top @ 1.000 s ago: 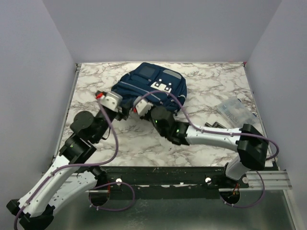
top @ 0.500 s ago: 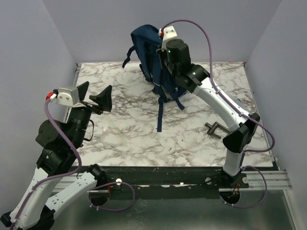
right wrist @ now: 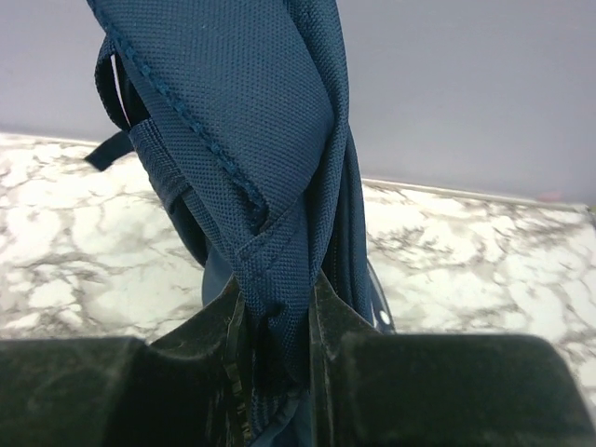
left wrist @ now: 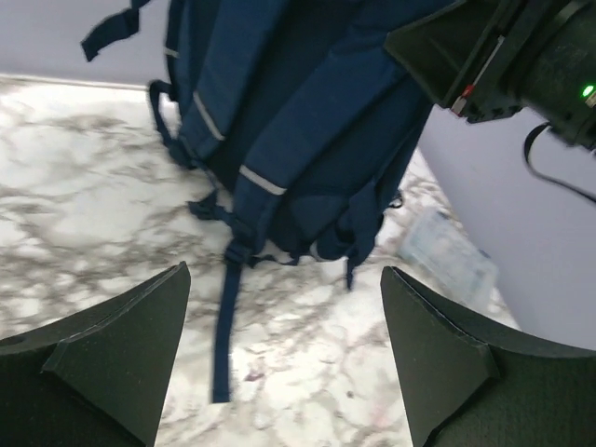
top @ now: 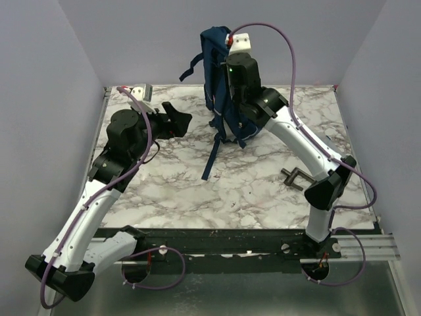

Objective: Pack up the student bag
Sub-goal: Adjust the student bag at the center of the board.

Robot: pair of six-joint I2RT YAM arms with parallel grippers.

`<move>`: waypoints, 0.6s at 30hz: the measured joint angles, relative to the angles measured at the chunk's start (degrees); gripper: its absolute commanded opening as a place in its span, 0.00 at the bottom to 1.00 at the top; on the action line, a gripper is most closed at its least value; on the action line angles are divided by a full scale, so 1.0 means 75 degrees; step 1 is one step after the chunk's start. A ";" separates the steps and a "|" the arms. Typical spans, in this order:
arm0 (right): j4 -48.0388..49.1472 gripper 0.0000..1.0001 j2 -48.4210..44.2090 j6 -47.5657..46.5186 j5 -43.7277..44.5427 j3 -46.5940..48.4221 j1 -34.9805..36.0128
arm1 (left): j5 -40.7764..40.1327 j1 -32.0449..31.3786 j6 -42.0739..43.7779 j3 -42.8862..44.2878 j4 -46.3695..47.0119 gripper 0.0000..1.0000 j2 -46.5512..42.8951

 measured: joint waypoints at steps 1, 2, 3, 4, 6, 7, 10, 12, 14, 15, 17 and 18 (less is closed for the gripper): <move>0.0224 0.00 -0.0239 -0.0032 0.0181 -0.0399 0.0000 | 0.0242 0.0047 -0.0143 0.0093 -0.0006 0.85 0.0149; 0.0364 0.00 -0.0460 -0.0032 0.0358 -0.0746 0.0000 | 0.0507 0.0099 -0.0318 0.0201 -0.0012 0.85 0.0294; 0.0504 0.01 -0.0699 -0.0032 0.0522 -0.1084 0.0000 | 0.0755 0.0152 -0.0487 0.0341 0.0003 0.84 0.0449; 0.0702 0.01 -0.0988 -0.0035 0.0662 -0.1513 0.0000 | 0.1099 0.0201 -0.0726 0.0533 0.0015 0.83 0.0662; 0.1026 0.00 -0.1664 -0.0038 0.0871 -0.2439 0.0000 | 0.1638 0.0277 -0.1067 0.0851 0.0152 0.80 0.1026; 0.1131 0.01 -0.2028 -0.0020 0.0918 -0.2894 0.0003 | 0.1923 0.0318 -0.1259 0.1023 0.0259 0.79 0.1259; 0.1387 0.01 -0.3174 0.0044 0.0912 -0.4243 0.0000 | 0.2757 0.0388 -0.1862 0.1609 0.0603 0.78 0.2130; 0.1495 0.01 -0.3879 0.0178 0.0903 -0.5036 -0.0006 | 0.3214 0.0391 -0.2241 0.1964 0.0799 0.78 0.2728; 0.1635 0.01 -0.4401 0.0347 0.0892 -0.5622 -0.0023 | 0.3622 0.0361 -0.2614 0.2556 0.0944 0.76 0.3500; 0.1740 0.01 -0.4607 0.0428 0.0874 -0.5872 -0.0044 | 0.3794 0.0323 -0.2786 0.2935 0.1011 0.77 0.3926; 0.1958 0.05 -0.4925 0.0600 0.0851 -0.6280 -0.0102 | 0.4022 0.0189 -0.3051 0.3710 0.1122 0.79 0.4718; 0.2098 0.07 -0.5147 0.0752 0.0804 -0.6566 -0.0140 | 0.4097 0.0087 -0.3142 0.4086 0.1180 0.81 0.5080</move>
